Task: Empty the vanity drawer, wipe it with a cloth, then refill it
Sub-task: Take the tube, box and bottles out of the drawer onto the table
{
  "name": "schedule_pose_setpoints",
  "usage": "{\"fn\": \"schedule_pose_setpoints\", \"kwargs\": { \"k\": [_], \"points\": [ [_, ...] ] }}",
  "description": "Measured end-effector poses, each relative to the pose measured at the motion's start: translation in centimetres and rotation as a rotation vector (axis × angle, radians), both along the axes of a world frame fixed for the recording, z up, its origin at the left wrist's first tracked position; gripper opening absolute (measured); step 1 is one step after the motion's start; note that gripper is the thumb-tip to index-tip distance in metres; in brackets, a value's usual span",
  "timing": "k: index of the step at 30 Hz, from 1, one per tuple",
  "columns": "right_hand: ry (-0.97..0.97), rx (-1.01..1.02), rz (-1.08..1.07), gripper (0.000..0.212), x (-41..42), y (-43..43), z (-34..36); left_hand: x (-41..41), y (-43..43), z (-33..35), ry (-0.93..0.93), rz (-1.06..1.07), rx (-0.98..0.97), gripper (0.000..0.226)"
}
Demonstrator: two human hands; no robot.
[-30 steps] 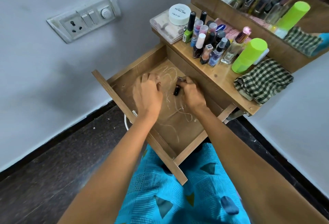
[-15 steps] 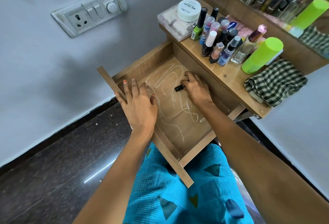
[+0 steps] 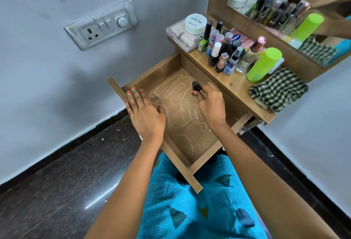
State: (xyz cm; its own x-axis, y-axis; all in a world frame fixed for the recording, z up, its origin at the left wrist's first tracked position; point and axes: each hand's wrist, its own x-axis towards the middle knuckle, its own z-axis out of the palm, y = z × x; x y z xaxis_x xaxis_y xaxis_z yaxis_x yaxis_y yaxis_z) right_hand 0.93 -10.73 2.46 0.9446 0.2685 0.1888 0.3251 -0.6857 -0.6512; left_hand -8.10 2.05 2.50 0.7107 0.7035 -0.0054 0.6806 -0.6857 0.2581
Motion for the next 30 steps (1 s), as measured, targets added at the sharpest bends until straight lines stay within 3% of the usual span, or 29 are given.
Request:
{"fn": "schedule_pose_setpoints", "kwargs": {
  "k": [3, 11, 30],
  "points": [
    [-0.034, 0.131, -0.048, 0.03, -0.4, -1.0, 2.0, -0.1, -0.1, 0.0, 0.0, 0.038, -0.032, 0.071],
    [-0.043, 0.239, -0.338, 0.033, 0.8, -4.6, 6.1, -1.0, -0.7, 0.3, -0.053, 0.117, -0.119, 0.077],
    [0.016, 0.112, -0.414, 0.024, 3.4, -4.6, 4.7, -1.0, -0.7, 0.1, -0.082, 0.127, -0.116, 0.075]
  ]
}}
